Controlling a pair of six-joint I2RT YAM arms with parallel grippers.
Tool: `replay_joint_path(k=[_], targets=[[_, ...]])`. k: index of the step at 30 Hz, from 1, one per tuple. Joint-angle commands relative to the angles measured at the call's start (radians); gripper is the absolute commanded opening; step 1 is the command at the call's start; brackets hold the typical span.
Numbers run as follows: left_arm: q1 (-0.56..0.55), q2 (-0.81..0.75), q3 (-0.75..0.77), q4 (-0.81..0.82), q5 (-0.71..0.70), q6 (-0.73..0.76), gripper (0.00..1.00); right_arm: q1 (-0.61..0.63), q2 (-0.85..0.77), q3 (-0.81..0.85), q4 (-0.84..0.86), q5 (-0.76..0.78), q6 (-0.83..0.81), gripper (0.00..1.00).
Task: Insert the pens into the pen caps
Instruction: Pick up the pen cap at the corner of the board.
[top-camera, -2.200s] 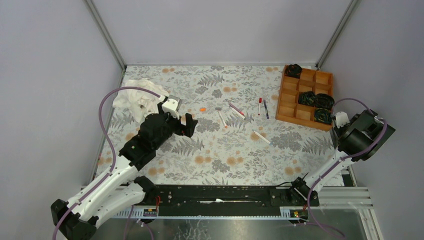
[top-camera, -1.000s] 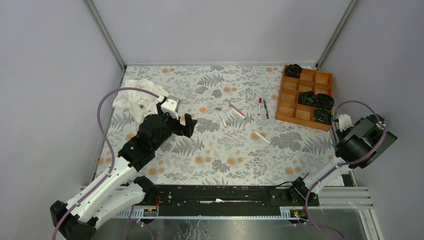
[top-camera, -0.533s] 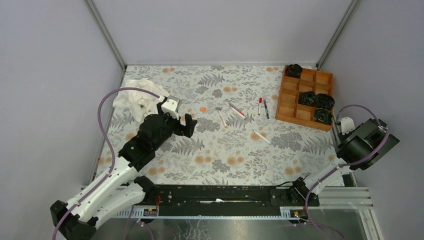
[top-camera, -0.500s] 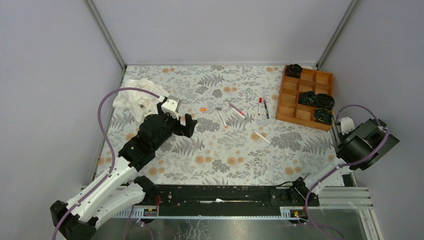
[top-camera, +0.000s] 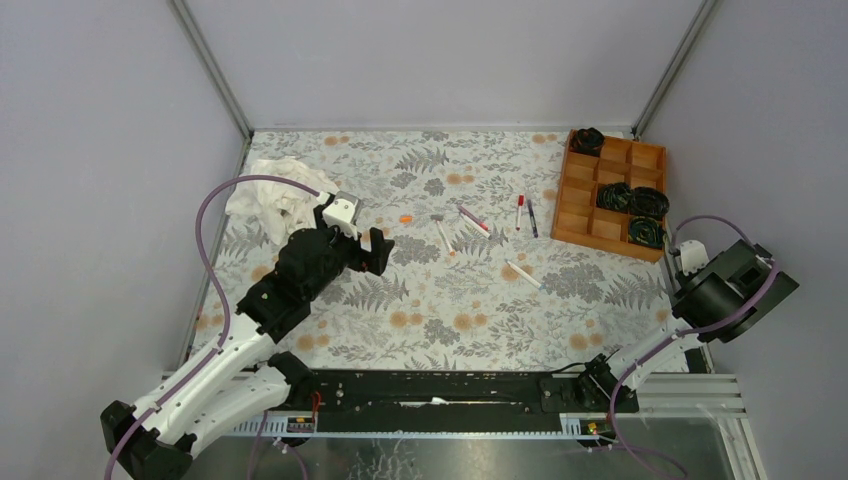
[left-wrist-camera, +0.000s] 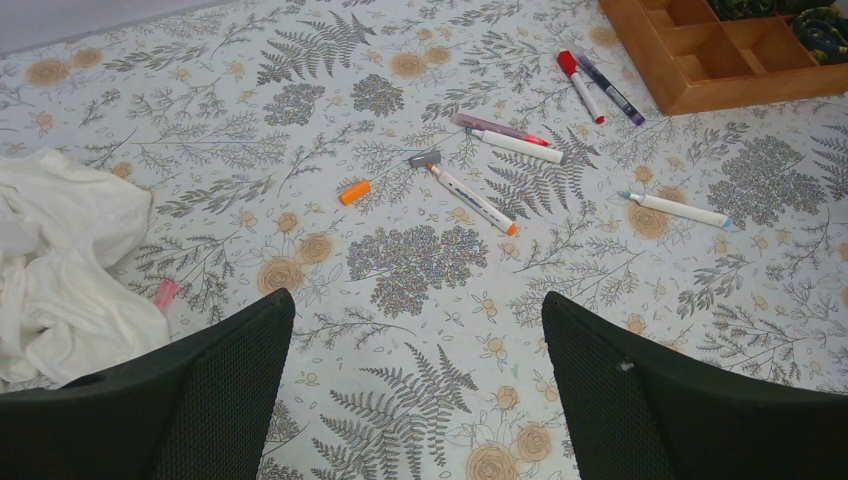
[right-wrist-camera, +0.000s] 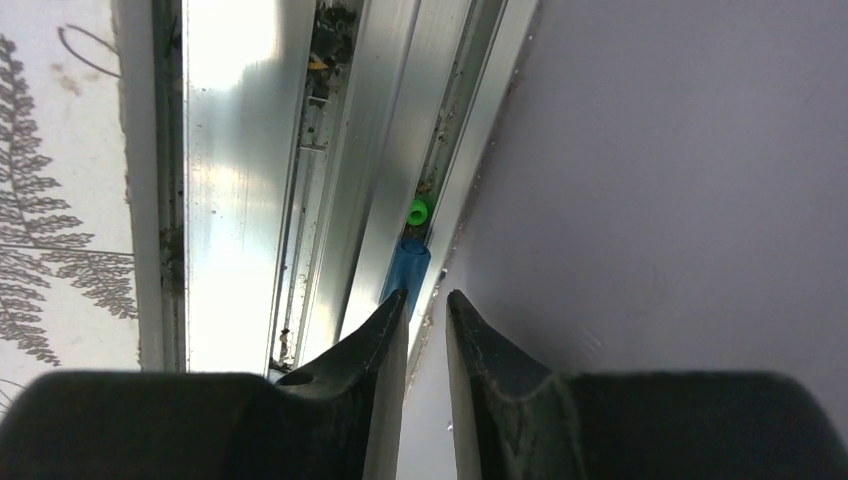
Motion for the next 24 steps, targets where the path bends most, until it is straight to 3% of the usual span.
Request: replay_joint_path(k=[1, 8, 19, 24], targets=[[0.008, -0.014, -0.011, 0.027, -0.019, 0.017, 0.97, -0.230, 0.054, -0.042, -0.134, 0.001, -0.025, 0.28], [0.008, -0.004, -0.006, 0.028, -0.014, 0.017, 0.97, -0.233, 0.045, -0.003, -0.228, -0.062, -0.001, 0.30], [0.008, -0.010, -0.008, 0.026, -0.015, 0.017, 0.97, -0.241, 0.173, -0.044, -0.080, 0.025, 0.000, 0.30], [0.008, -0.006, -0.008, 0.028, -0.016, 0.017, 0.97, -0.240, 0.208, -0.031, -0.121, -0.003, 0.004, 0.31]])
